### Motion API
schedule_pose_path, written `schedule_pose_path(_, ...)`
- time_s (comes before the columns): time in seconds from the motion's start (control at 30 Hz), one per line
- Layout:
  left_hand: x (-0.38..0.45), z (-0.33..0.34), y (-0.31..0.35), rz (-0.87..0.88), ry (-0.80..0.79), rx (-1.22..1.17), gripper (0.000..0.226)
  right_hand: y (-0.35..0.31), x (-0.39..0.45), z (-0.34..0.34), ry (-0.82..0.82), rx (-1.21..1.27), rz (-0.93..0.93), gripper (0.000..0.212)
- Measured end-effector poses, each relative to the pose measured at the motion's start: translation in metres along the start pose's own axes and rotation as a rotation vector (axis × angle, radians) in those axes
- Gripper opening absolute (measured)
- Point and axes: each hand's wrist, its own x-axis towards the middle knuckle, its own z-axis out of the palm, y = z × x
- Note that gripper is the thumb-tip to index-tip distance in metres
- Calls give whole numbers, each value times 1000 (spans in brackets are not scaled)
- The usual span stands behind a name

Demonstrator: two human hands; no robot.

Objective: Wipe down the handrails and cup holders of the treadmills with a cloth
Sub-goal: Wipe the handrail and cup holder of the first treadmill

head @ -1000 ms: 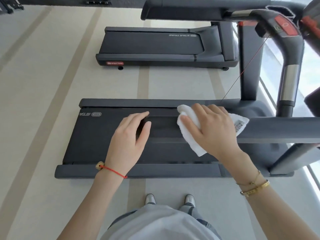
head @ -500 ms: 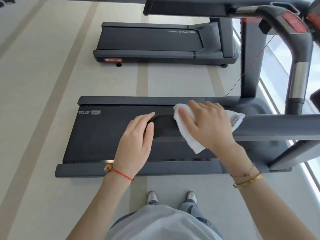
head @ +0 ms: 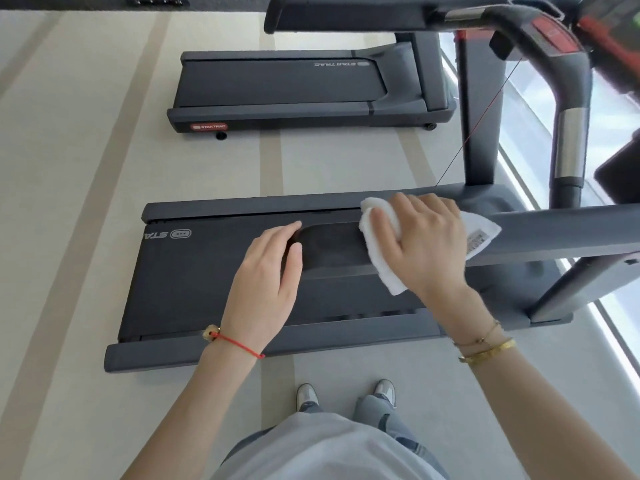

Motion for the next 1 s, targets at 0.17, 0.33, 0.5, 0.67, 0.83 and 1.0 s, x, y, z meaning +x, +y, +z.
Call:
schedule_pose_path(0.17, 1, 2, 4, -9, 19, 9, 39, -40, -12, 19, 37, 97, -140, 33)
schedule_pose_path(0.33, 8, 6, 20, 60, 17, 69, 37, 2, -19, 15, 103, 50, -305, 37)
schedule_pose_path(0.5, 20, 25, 46, 174, 15, 189, 27, 59, -21, 3, 146, 16, -205, 28)
schedule_pose_path(0.67, 29, 57, 77, 226, 63, 333, 25, 115, -26, -8, 161, 0, -174, 26)
schedule_pose_path(0.83, 41, 103, 119, 226, 35, 310, 24, 158, -28, -15, 158, 11, -195, 27)
schedule_pose_path(1.0, 52, 153, 165, 218, 4, 294, 23, 217, -31, -30, 153, 25, -190, 28)
